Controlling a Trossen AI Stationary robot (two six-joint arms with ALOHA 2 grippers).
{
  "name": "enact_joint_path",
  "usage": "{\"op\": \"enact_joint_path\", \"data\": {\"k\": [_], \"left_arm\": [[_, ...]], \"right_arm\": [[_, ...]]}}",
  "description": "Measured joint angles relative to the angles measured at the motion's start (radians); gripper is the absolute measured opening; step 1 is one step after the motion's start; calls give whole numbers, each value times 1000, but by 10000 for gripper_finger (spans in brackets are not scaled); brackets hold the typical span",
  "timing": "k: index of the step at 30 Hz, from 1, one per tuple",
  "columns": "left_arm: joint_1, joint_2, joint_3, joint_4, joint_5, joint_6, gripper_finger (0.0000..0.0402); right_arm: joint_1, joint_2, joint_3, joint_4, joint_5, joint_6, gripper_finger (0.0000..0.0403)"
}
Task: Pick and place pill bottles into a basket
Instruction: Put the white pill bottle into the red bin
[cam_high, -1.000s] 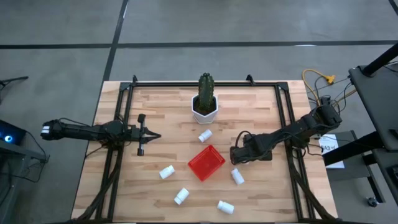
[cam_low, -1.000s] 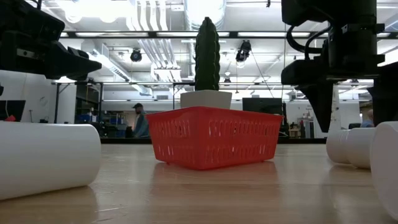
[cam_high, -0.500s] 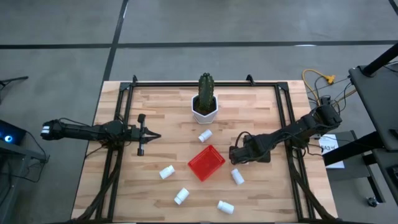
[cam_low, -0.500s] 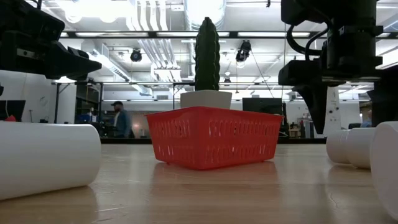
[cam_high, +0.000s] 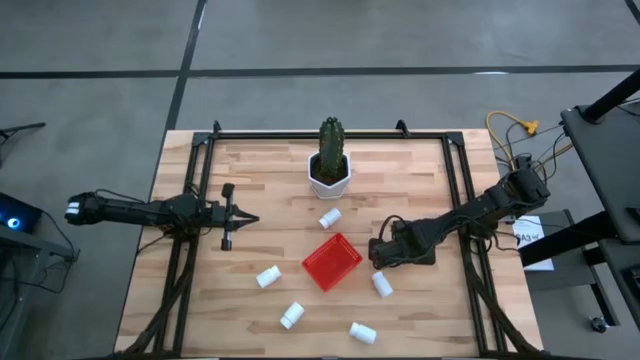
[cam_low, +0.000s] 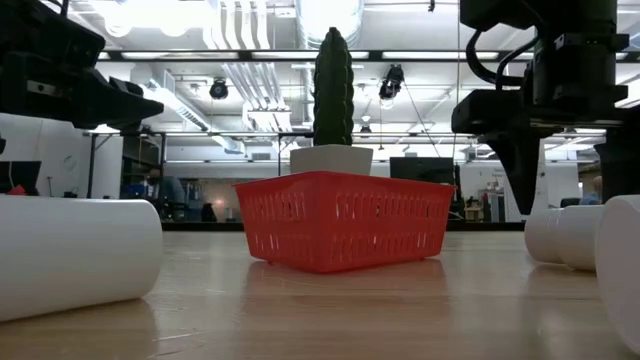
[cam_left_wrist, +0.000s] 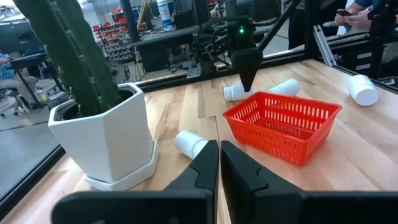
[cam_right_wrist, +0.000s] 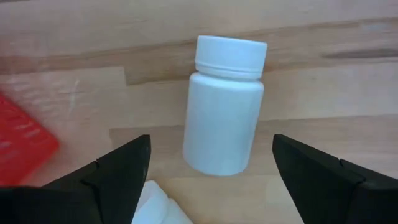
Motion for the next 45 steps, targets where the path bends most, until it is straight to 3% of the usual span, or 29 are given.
{"op": "enact_joint_path", "data": {"k": [15,36,40,45], "left_arm": [[0,5,0,4,0,0,0],[0,7,0,3,0,0,0],[0,8,0,3,0,0,0],[0,7,0,3,0,0,0]], "right_arm": [[0,79,-14,33,-23,7,324],[-10,71,-14,35,-29,13,323],[-12,71,-14,38,-30,5,297],[-13,71,-14,45,-33,-5,226]]}}
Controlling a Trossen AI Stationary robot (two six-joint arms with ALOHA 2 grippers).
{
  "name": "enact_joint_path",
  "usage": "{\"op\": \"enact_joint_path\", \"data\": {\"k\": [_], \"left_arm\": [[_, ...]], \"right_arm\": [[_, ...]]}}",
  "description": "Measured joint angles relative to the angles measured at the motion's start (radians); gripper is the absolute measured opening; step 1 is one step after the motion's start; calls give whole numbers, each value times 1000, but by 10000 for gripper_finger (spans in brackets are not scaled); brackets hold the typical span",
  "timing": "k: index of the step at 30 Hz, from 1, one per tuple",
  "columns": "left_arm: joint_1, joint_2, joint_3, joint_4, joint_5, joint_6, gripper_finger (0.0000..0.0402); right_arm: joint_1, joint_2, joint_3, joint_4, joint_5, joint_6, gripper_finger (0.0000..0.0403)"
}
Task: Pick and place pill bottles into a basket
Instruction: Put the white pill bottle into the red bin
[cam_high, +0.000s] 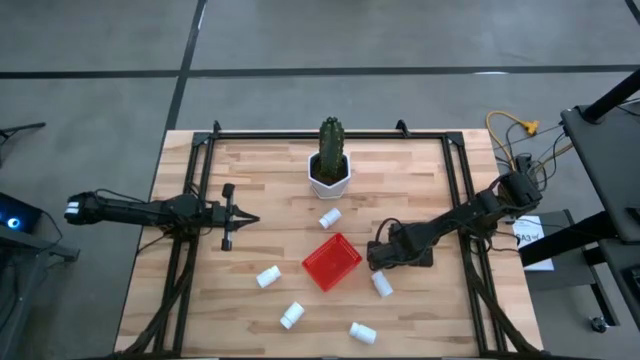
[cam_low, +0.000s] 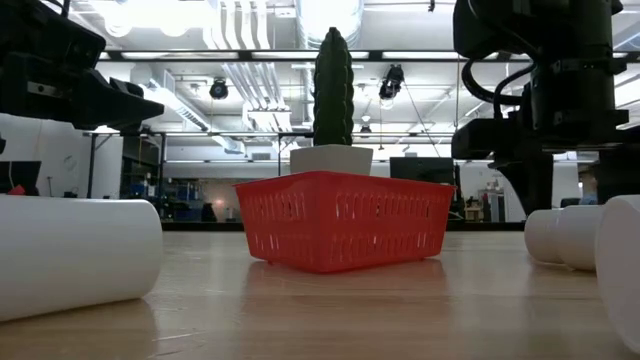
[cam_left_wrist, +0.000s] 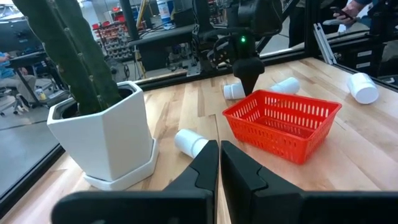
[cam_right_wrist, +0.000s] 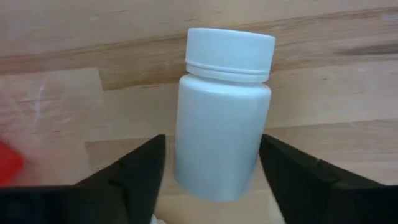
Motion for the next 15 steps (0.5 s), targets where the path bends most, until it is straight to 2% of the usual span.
{"op": "enact_joint_path", "data": {"k": [5,15], "left_arm": [[0,0,0,0,0,0,0],[0,0,0,-2,0,0,0]], "right_arm": [[0,-1,0,2,-15,-1,151],[1,-1,20,-7,-13,-72,149]]}}
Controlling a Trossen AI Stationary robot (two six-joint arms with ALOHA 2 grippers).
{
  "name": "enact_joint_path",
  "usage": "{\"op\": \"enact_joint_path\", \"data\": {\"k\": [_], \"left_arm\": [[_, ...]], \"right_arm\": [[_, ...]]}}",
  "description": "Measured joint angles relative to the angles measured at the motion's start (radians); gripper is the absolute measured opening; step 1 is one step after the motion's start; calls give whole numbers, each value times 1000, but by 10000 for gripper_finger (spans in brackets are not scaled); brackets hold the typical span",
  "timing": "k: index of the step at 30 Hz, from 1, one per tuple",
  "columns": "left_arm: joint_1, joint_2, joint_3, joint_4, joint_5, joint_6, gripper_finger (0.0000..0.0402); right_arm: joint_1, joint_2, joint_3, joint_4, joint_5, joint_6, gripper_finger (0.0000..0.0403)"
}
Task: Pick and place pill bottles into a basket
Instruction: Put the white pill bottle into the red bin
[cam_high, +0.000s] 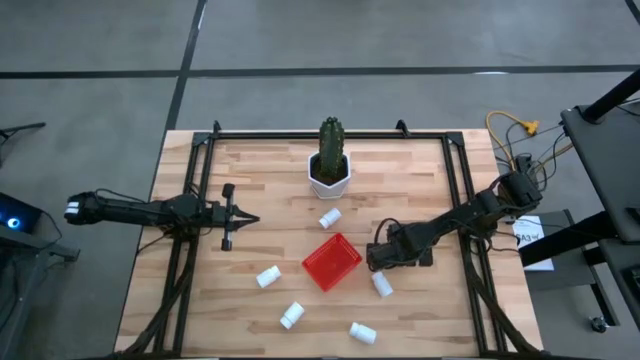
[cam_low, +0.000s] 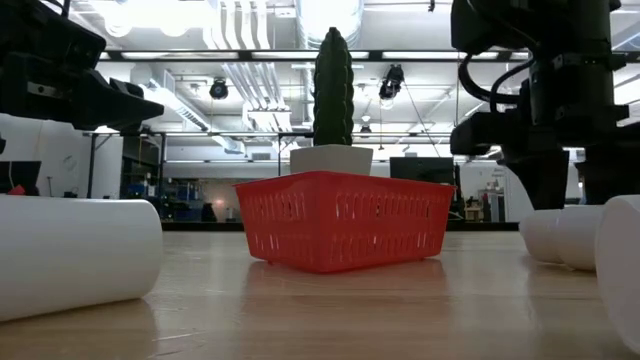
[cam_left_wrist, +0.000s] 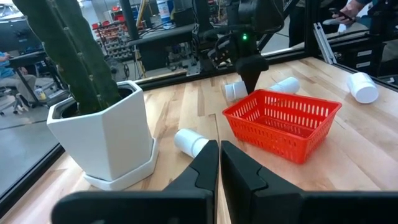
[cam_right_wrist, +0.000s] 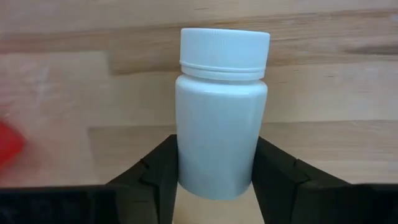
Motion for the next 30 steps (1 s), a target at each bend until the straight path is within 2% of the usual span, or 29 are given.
{"op": "enact_joint_path", "data": {"k": [5,10,15,24,30], "left_arm": [[0,0,0,0,0,0,0],[0,0,0,2,0,0,0],[0,0,0,2,0,3,0],[0,0,3,1,4,13,0],[0,2,5,0,130,174,0]], "right_arm": [[0,0,57,-77,19,-49,149],[-6,0,166,-234,56,-115,149],[-6,0,320,-340,155,-212,149],[-6,2,548,-363,399,-576,149],[-6,2,572,-360,426,-784,148]]}}
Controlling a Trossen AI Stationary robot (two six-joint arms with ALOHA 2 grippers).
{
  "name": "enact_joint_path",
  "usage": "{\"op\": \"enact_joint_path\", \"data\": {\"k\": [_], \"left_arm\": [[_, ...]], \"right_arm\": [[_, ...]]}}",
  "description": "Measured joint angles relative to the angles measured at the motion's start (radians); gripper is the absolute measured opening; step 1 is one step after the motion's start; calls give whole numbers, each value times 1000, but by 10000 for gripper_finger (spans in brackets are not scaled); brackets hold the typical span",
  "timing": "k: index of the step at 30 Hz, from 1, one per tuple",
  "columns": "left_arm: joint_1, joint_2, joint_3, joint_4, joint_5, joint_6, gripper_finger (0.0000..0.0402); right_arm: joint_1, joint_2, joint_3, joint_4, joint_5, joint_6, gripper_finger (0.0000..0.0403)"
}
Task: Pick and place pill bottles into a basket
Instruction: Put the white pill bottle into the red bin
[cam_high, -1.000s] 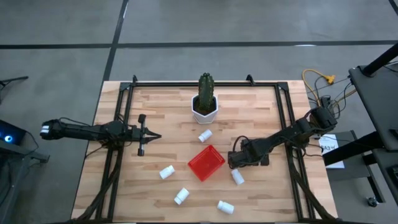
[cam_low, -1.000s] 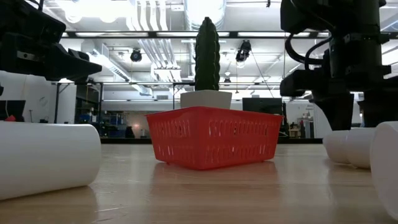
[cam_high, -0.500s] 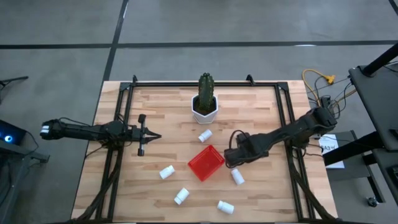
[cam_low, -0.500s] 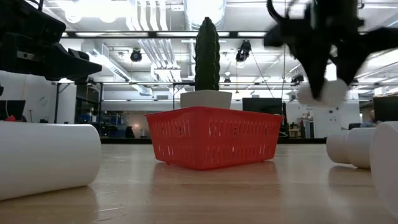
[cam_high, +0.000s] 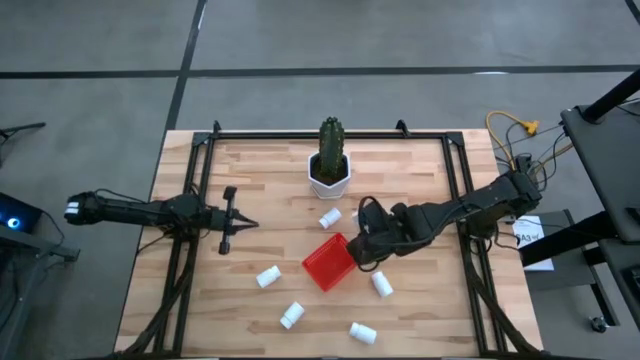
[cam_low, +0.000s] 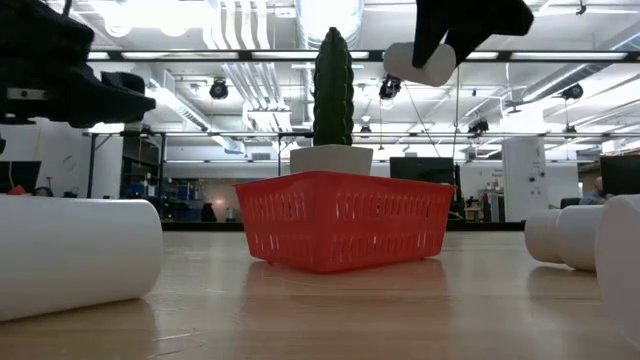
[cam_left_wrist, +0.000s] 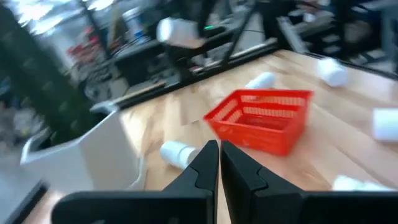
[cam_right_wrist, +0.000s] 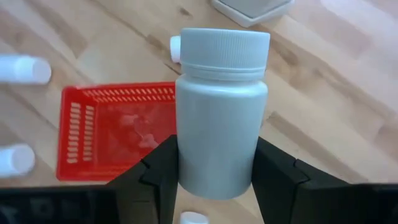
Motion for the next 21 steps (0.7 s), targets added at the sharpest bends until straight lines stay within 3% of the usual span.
{"op": "enact_joint_path", "data": {"k": [8,14,21], "left_arm": [[0,-4,3,53,38,131,0],[0,-2,6,103,39,236,0],[0,13,49,141,53,451,0]], "right_arm": [[0,18,-2,119,-14,-275,153],[0,42,-3,312,-123,-479,150],[0,64,-3,427,-164,-568,150]]}}
